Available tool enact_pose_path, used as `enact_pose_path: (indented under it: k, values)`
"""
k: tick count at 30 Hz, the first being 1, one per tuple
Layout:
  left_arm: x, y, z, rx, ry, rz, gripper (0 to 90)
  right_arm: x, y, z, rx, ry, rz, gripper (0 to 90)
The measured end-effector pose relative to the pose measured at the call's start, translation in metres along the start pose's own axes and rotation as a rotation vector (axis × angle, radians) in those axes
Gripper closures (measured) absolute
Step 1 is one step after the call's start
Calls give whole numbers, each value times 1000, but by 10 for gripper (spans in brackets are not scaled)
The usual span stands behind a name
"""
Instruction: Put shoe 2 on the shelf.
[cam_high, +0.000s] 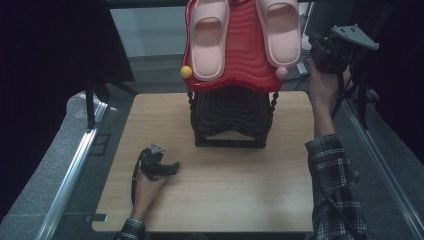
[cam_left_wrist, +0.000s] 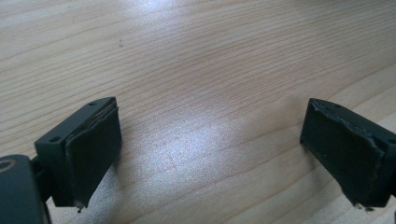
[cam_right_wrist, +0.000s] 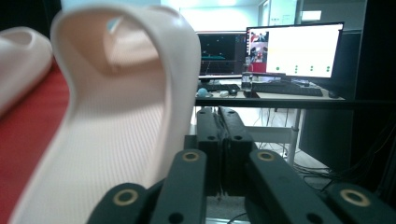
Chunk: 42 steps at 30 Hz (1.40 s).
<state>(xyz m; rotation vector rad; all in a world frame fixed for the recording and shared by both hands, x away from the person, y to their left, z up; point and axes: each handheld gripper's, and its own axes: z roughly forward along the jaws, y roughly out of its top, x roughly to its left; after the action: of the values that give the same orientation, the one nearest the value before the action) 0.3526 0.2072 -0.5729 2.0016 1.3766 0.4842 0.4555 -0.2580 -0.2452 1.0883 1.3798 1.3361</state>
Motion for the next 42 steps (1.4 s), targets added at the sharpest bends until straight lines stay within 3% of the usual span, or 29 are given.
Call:
enact_pose_path:
  k: [7, 10, 14, 18, 23, 27, 30, 40, 42]
  values:
    - [0, 0, 0, -6, 2, -1, 52, -4, -32, -5, -19, 55, -15, 896]
    - [0, 0, 0, -5, 3, -1, 52, -1, -37, -6, -30, 75, -17, 896]
    - [0, 0, 0, -5, 3, -1, 52, 5, -35, -4, -29, 73, -22, 897]
    - [0, 0, 0, -6, 3, -1, 52, 10, -34, 1, -20, 101, -3, 897]
    - [0, 0, 0, -2, 2, -1, 51, 22, -28, 10, 3, 124, -30, 897]
    - [0, 0, 0, -1, 2, 0, 51, 30, -21, 17, 10, 185, -54, 897]
    - [0, 0, 0, -2, 2, -1, 52, 37, -16, 21, 19, 204, -90, 897]
    - [0, 0, 0, -1, 2, -1, 51, 35, -8, 36, 53, 324, -104, 896]
    - [0, 0, 0, -1, 2, -1, 51, 34, -8, 36, 51, 317, -105, 882]
